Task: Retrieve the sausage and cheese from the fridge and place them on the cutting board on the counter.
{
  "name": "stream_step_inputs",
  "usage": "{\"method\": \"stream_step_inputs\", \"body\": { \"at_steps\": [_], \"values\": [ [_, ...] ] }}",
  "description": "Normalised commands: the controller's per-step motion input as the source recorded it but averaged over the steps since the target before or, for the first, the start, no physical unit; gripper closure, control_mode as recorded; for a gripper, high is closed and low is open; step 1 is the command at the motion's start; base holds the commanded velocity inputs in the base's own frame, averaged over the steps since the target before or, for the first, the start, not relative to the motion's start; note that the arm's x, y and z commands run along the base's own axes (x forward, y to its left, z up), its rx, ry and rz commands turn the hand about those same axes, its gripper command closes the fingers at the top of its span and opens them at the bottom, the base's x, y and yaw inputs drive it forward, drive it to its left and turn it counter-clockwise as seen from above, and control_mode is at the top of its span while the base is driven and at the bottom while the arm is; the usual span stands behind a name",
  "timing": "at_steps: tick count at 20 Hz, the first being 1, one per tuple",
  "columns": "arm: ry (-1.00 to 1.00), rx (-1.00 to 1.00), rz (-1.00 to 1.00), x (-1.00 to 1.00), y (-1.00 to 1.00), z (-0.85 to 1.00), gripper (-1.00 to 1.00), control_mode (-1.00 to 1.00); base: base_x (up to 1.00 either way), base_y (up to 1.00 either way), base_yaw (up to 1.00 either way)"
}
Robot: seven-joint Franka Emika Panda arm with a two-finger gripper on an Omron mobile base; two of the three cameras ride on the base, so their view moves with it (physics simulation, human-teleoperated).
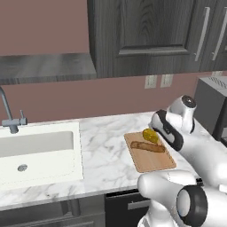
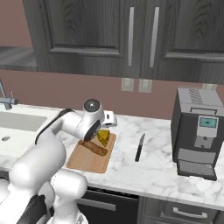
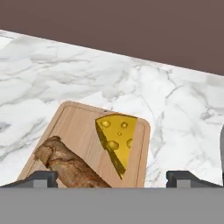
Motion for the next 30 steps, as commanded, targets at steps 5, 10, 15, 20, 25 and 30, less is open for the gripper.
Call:
{"method": "stream_step_inputs", "body": {
  "at_steps": [5, 10, 15, 20, 25, 30],
  "values": [
    [-0.13, 0.0, -0.02, -1.0, -0.01, 0.74, -1.0, -1.0, 0.0, 0.0, 0.0],
    [-0.09, 0.0, -0.04, -1.0, 0.0, 1.0, -1.0, -1.0, 0.0, 0.0, 0.0],
    [-0.01, -0.01, -0.06, -0.91, 0.0, 1.0, -1.0, -1.0, 0.0, 0.0, 0.0],
    [0.12, -0.04, -0.07, -0.68, 0.0, 0.94, -1.0, -1.0, 0.0, 0.0, 0.0],
    [0.03, -0.02, -0.08, -0.97, 0.08, 0.15, -1.0, -1.0, 0.0, 0.0, 0.0],
    [0.01, 0.0, -0.03, -0.57, 0.55, -0.08, -1.0, -1.0, 0.0, 0.0, 0.0]
  ]
}}
